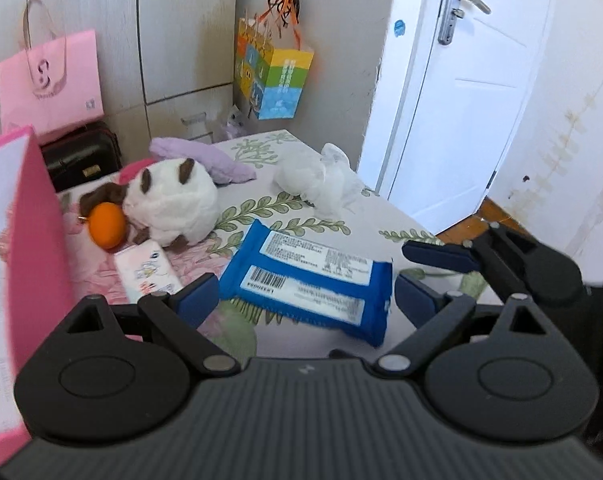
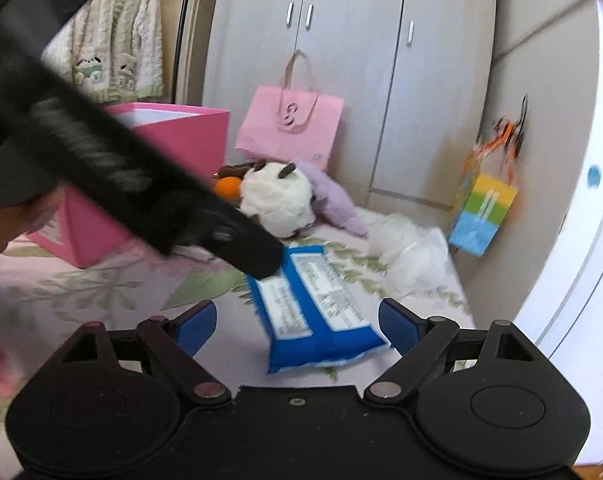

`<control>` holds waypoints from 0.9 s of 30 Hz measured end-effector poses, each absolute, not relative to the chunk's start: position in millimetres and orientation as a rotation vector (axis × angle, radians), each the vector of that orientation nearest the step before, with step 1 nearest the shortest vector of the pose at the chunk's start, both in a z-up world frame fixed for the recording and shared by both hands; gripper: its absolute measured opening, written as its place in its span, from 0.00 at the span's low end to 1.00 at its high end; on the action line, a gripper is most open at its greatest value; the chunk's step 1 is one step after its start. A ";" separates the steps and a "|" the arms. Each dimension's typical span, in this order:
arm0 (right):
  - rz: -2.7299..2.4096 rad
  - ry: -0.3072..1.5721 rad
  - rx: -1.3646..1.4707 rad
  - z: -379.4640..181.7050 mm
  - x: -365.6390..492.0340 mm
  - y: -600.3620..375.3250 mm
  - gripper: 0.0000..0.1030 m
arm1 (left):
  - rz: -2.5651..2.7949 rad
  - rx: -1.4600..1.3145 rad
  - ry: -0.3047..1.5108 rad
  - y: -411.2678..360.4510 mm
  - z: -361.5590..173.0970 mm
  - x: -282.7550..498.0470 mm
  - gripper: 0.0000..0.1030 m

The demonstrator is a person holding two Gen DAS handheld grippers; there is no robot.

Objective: Organize soft objects
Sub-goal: 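Withdraw both grippers from the box toward the blue wipe pack, then grasp the blue wet-wipe pack with both grippers together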

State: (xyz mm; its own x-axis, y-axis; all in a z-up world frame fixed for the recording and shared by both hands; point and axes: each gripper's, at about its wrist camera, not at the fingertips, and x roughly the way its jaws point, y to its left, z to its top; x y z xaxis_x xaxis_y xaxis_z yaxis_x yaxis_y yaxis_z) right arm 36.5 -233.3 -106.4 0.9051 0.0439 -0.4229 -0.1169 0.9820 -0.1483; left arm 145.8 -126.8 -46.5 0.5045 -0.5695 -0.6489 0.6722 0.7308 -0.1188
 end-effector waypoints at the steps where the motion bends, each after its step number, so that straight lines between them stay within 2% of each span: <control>1: 0.068 0.423 -0.186 -108.6 38.4 -230.6 0.88 | -0.751 0.142 0.731 -128.7 -50.3 151.8 0.92; 12: -0.060 0.442 -0.242 -126.6 54.0 -232.6 0.90 | -0.692 0.149 0.718 -141.8 -77.3 192.9 0.90; 20: -0.044 0.504 -0.103 -123.7 51.6 -261.8 0.91 | -0.699 0.177 0.666 -144.4 -84.1 189.6 0.87; 24: -0.004 0.519 0.038 -129.7 54.4 -275.8 0.88 | -0.717 0.158 0.709 -149.3 -89.5 193.9 0.86; 26: 0.012 0.492 0.031 -132.2 52.8 -272.3 0.80 | -0.725 0.112 0.797 -149.5 -96.7 203.2 0.85; 27: 0.042 0.476 0.027 -133.8 50.6 -269.6 0.78 | -0.711 0.071 0.806 -146.3 -98.1 205.3 0.81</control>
State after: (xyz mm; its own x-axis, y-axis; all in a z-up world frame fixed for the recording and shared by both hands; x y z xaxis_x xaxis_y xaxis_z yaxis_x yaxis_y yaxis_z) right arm 50.6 -269.6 -133.8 0.8881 0.0464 -0.4574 -0.0336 0.9988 0.0360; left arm 205.3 -146.3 -98.1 0.4760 -0.5550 -0.6822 0.6071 0.7686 -0.2017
